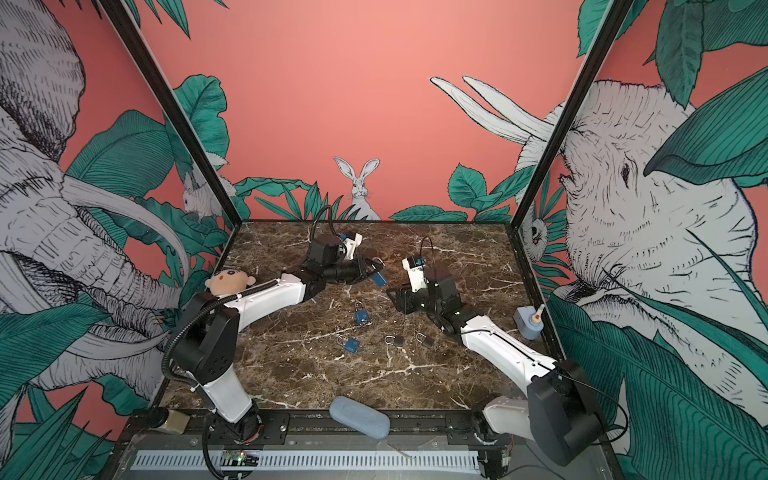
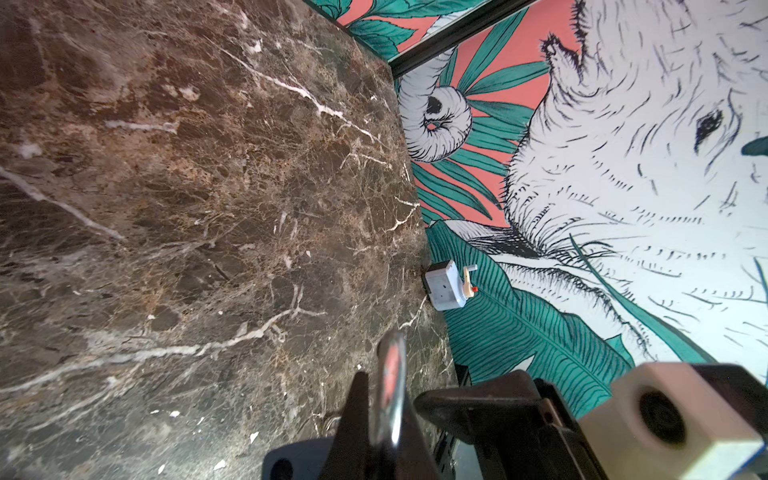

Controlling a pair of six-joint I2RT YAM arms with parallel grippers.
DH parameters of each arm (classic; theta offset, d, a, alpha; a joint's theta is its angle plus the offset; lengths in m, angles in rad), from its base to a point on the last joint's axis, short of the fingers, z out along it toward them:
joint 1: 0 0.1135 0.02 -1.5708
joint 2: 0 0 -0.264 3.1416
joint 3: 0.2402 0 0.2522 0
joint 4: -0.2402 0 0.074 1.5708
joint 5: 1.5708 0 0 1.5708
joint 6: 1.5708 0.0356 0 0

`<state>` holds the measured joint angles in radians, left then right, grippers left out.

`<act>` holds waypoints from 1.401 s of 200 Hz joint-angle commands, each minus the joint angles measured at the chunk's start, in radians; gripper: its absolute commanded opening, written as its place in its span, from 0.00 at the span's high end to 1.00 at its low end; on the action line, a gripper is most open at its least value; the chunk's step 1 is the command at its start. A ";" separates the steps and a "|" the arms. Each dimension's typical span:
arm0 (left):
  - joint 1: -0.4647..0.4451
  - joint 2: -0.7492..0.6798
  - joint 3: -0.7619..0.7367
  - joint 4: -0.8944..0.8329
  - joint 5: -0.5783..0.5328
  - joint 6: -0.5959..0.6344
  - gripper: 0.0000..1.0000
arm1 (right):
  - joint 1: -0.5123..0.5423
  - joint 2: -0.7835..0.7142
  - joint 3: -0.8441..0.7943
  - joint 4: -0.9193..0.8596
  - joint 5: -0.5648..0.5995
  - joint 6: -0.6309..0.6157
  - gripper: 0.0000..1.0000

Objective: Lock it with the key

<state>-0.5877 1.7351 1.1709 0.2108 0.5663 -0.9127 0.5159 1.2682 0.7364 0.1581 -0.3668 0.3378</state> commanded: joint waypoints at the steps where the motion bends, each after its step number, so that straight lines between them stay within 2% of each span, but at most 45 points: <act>1: 0.001 -0.057 0.008 0.078 0.006 -0.073 1.00 | -0.005 0.022 0.004 0.126 -0.063 0.003 0.42; 60: -0.004 -0.040 0.032 0.134 0.027 -0.185 1.00 | -0.003 0.055 0.034 0.133 -0.037 -0.046 0.44; 64: -0.004 -0.038 0.031 0.148 0.059 -0.197 1.00 | -0.002 0.057 0.033 0.134 -0.036 -0.048 0.44; 80: -0.004 -0.032 0.026 0.184 0.069 -0.236 1.00 | -0.003 0.060 0.034 0.143 -0.027 -0.064 0.44; 157: -0.005 -0.041 0.031 0.217 0.078 -0.294 1.00 | -0.010 0.127 0.123 0.134 -0.006 -0.121 0.46; 233: -0.006 -0.041 0.021 0.289 0.079 -0.358 1.00 | -0.012 0.169 0.179 0.123 -0.034 -0.126 0.73; 249: -0.006 -0.037 0.021 0.296 0.079 -0.366 1.00 | -0.012 0.167 0.182 0.120 -0.030 -0.125 0.82; 268: -0.005 -0.040 0.019 0.300 0.078 -0.367 1.00 | -0.013 0.162 0.181 0.116 -0.020 -0.126 1.00; 280: -0.006 -0.042 0.019 0.297 0.077 -0.364 1.00 | -0.017 0.153 0.178 0.114 -0.009 -0.120 1.00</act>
<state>-0.5865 1.7348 1.1721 0.4202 0.6342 -1.2587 0.5083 1.4311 0.8993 0.2577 -0.4126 0.2005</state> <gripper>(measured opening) 0.090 0.168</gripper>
